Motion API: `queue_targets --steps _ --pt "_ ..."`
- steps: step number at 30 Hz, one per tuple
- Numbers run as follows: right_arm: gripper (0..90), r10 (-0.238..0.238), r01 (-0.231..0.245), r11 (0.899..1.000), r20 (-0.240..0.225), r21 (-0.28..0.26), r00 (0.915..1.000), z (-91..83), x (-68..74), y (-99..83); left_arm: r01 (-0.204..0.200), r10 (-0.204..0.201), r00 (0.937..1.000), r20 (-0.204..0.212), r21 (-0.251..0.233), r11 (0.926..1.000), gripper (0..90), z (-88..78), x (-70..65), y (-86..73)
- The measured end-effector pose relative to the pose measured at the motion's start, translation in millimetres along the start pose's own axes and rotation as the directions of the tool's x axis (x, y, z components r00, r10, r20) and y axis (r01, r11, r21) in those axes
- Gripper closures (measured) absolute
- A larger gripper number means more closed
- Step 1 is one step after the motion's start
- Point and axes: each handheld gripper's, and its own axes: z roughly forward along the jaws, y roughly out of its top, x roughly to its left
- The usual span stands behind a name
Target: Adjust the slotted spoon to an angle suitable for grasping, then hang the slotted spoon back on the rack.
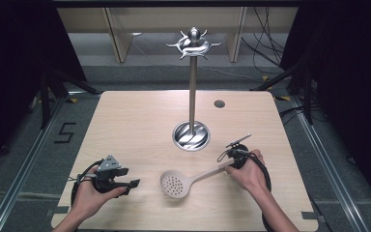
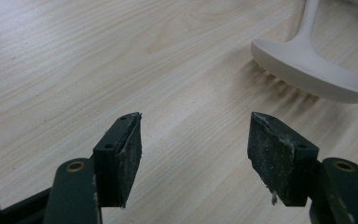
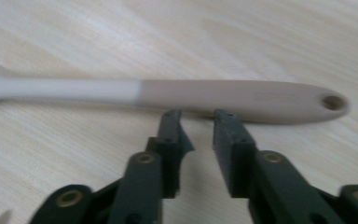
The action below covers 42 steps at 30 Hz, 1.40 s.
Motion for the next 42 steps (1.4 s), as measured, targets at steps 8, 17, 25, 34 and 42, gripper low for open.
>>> queue_targets --steps 8,17,25,34,42 --pt "52.7 0.100 -0.101 0.993 -0.012 -0.060 0.9949 -9.9 -15.1 -6.1 0.010 -0.010 0.9999 0.001 0.008 0.9999 34.7 3.6 0.3 1.4" --pt "42.4 0.184 -0.185 0.979 -0.015 -0.089 0.9828 -11.2 -19.8 -0.9 0.016 -0.016 0.9999 -0.004 0.019 0.9997 34.5 3.7 1.3 0.5" --pt "37.1 0.234 -0.235 0.967 -0.021 -0.099 0.9720 -18.0 -21.7 -2.0 0.030 -0.030 0.9996 0.002 0.003 0.9995 34.5 0.0 0.8 -1.4" --pt "35.2 0.301 -0.301 0.949 -0.015 -0.097 0.9535 -13.9 -28.0 6.6 0.027 -0.027 0.9996 0.009 0.012 0.9996 34.4 4.2 -0.8 1.5" --pt "35.1 0.316 -0.316 0.945 -0.013 -0.082 0.9485 -10.9 -32.6 11.4 0.020 -0.020 0.9997 0.013 0.013 0.9997 34.3 2.5 -1.3 0.3"
